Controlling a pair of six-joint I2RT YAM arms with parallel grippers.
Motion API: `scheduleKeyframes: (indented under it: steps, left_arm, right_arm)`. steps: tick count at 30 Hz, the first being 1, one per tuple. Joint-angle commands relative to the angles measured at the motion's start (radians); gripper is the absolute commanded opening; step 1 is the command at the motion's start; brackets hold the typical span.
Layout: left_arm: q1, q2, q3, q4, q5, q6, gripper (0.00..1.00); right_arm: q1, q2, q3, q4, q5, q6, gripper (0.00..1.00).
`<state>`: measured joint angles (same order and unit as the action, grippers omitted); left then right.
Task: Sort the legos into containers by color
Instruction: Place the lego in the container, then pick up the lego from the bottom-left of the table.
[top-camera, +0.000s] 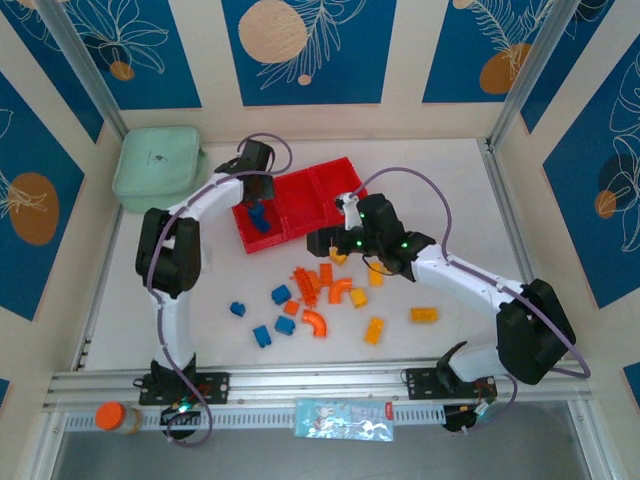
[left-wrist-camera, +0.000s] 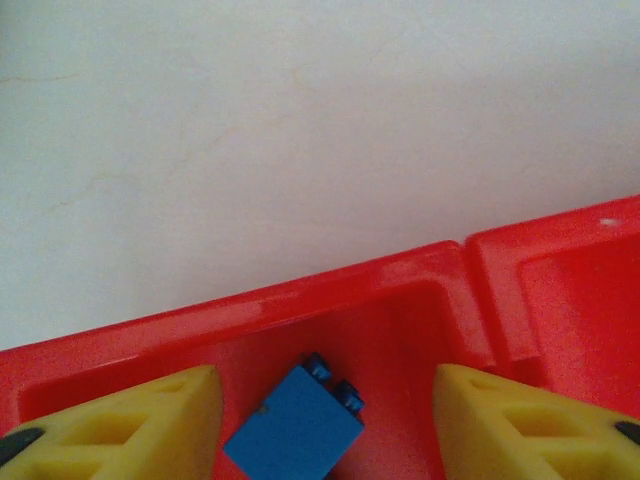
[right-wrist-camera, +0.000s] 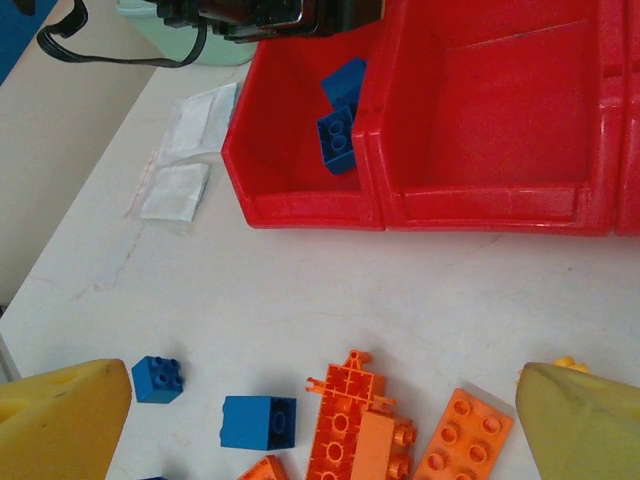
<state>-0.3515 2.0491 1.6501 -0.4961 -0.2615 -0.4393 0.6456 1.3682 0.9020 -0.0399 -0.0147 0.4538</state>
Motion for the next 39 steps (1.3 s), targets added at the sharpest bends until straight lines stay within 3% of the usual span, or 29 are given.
scheduleKeyframes:
  steps: [1, 11, 18, 26, 39]
  left_arm:
    - [0.011, -0.115, -0.012, -0.007, 0.068, -0.009, 0.59]
    - [-0.005, -0.385, -0.272, 0.009, 0.191, -0.068, 0.59]
    - [-0.063, -0.596, -0.513, -0.067, 0.135, -0.115, 0.59]
    - [-0.155, -0.797, -0.758, -0.215, 0.026, -0.256, 0.63]
    - [-0.237, -0.884, -1.032, -0.142, 0.041, -0.528, 0.66]
  right_arm:
    - [-0.006, -0.042, 0.034, -0.041, -0.036, -0.024, 0.99]
    - [-0.009, -0.088, -0.016, -0.122, -0.069, -0.052, 0.99]
    - [0.021, -0.068, -0.101, -0.101, -0.094, -0.053, 0.99]
    - [0.134, 0.002, -0.152, -0.023, -0.056, -0.029, 0.99]
    - [0.189, 0.097, -0.138, 0.035, -0.045, 0.008, 0.99]
